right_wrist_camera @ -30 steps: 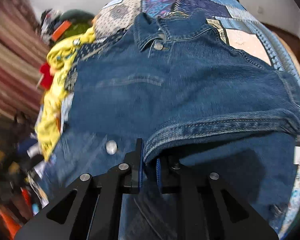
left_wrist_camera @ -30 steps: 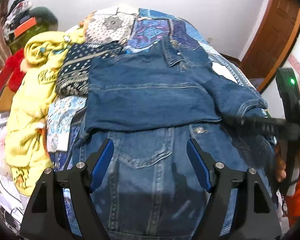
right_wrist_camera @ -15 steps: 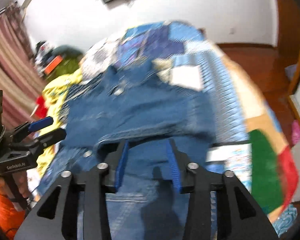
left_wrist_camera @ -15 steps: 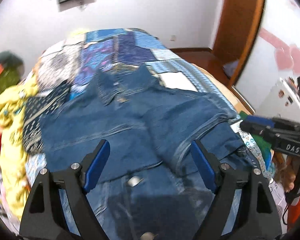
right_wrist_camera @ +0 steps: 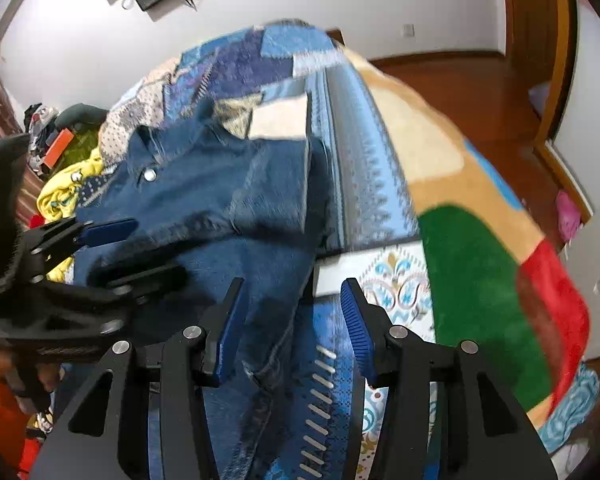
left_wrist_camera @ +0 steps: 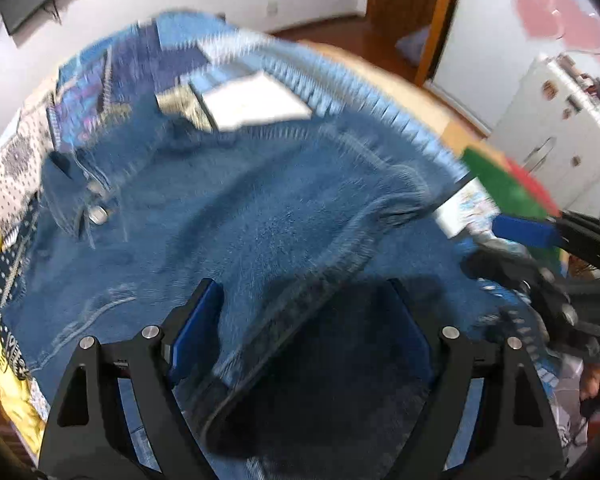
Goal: Fold large clothes
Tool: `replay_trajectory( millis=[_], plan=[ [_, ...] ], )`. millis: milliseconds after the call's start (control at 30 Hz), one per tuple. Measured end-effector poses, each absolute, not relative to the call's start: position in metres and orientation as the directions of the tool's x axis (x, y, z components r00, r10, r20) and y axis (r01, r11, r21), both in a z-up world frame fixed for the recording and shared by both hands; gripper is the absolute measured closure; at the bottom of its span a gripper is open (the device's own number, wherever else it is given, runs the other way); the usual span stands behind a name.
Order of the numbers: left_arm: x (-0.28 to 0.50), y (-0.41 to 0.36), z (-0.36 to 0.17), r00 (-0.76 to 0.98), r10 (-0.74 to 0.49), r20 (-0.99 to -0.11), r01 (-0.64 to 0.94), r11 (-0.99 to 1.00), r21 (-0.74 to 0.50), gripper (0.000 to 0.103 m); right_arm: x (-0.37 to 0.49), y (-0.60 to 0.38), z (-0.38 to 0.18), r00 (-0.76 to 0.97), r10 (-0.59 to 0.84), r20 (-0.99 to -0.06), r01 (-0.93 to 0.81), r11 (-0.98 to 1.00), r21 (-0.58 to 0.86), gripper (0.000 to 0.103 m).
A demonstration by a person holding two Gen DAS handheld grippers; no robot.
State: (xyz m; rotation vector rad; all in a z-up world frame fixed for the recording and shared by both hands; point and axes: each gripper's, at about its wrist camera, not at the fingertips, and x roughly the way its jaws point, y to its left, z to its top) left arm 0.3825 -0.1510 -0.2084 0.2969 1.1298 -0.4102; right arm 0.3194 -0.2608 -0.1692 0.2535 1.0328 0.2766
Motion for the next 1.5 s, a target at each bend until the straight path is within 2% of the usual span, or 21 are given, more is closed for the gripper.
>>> replay_trajectory(
  millis=[133,267,367,467,500,533,600,667,800,967,1033,1100,1267,1333,1433,1500],
  plan=[
    [0.396,-0.155,-0.218,0.383,-0.176,-0.907,0.471,0.882,0.028,0.02,0.315,-0.259,-0.184,0.453,0.333,-0.827,-0.09,0.94,0.329,0.059],
    [0.41,-0.161,-0.224,0.393,-0.175,-0.903,0.474,0.88,0.036,0.021,0.313,-0.258,-0.191,0.455,0.311,-0.835,-0.072,0.947,0.313,0.048],
    [0.412,-0.164,-0.225,0.404,-0.17,-0.899,0.479,0.876,0.05,0.03,0.312,-0.257,-0.192,0.459,0.302,-0.836,-0.069,0.95,0.305,0.047],
    [0.41,-0.158,-0.215,0.422,-0.2,-0.884,0.462,0.886,0.021,0.053,0.31,-0.256,-0.19,0.458,0.29,-0.84,-0.076,0.954,0.288,0.047],
    [0.409,-0.153,-0.209,0.444,-0.197,-0.874,0.442,0.897,0.022,0.072,0.311,-0.256,-0.19,0.456,0.29,-0.841,-0.077,0.955,0.288,0.047],
    [0.41,-0.148,-0.204,0.45,-0.204,-0.869,0.432,0.902,0.012,0.082,0.311,-0.256,-0.191,0.454,0.289,-0.842,-0.077,0.955,0.286,0.047],
    [0.411,-0.131,-0.19,0.466,-0.256,-0.847,0.402,0.914,-0.055,0.088,0.312,-0.255,-0.191,0.451,0.285,-0.846,-0.078,0.957,0.281,0.047],
    [0.411,-0.117,-0.176,0.508,-0.254,-0.823,0.371,0.927,-0.057,0.092,0.313,-0.253,-0.191,0.448,0.276,-0.85,-0.08,0.96,0.269,0.047],
    [0.408,-0.075,-0.144,0.595,-0.24,-0.767,0.288,0.955,-0.075,0.094,0.314,-0.251,-0.19,0.448,0.267,-0.853,-0.08,0.963,0.259,0.047],
    [0.388,0.008,-0.125,0.664,-0.22,-0.715,0.128,0.975,-0.182,0.094,0.313,-0.251,-0.19,0.451,0.262,-0.854,-0.075,0.964,0.256,0.047],
    [0.378,0.045,-0.134,0.654,-0.203,-0.729,0.053,0.973,-0.223,0.094,0.313,-0.248,-0.19,0.448,0.259,-0.856,-0.079,0.965,0.251,0.044],
    [0.37,0.072,-0.149,0.63,-0.182,-0.755,-0.001,0.972,-0.236,0.093,0.313,-0.245,-0.19,0.445,0.265,-0.855,-0.092,0.964,0.251,0.037],
    [0.352,0.107,-0.2,0.524,-0.146,-0.839,-0.093,0.969,-0.227,0.088,0.312,-0.23,-0.189,0.447,0.229,-0.865,-0.122,0.973,0.194,0.036],
    [0.344,0.12,-0.214,0.509,-0.156,-0.846,-0.137,0.956,-0.259,0.074,0.312,-0.23,-0.191,0.444,0.226,-0.867,-0.118,0.974,0.193,0.036],
    [0.33,0.141,-0.225,0.533,-0.215,-0.818,-0.176,0.918,-0.356,0.069,0.311,-0.232,-0.191,0.436,0.229,-0.87,-0.108,0.973,0.202,0.036],
    [0.324,0.146,-0.223,0.541,-0.157,-0.826,-0.199,0.931,-0.307,0.062,0.311,-0.23,-0.191,0.436,0.215,-0.874,-0.108,0.977,0.187,0.036]
  ],
)
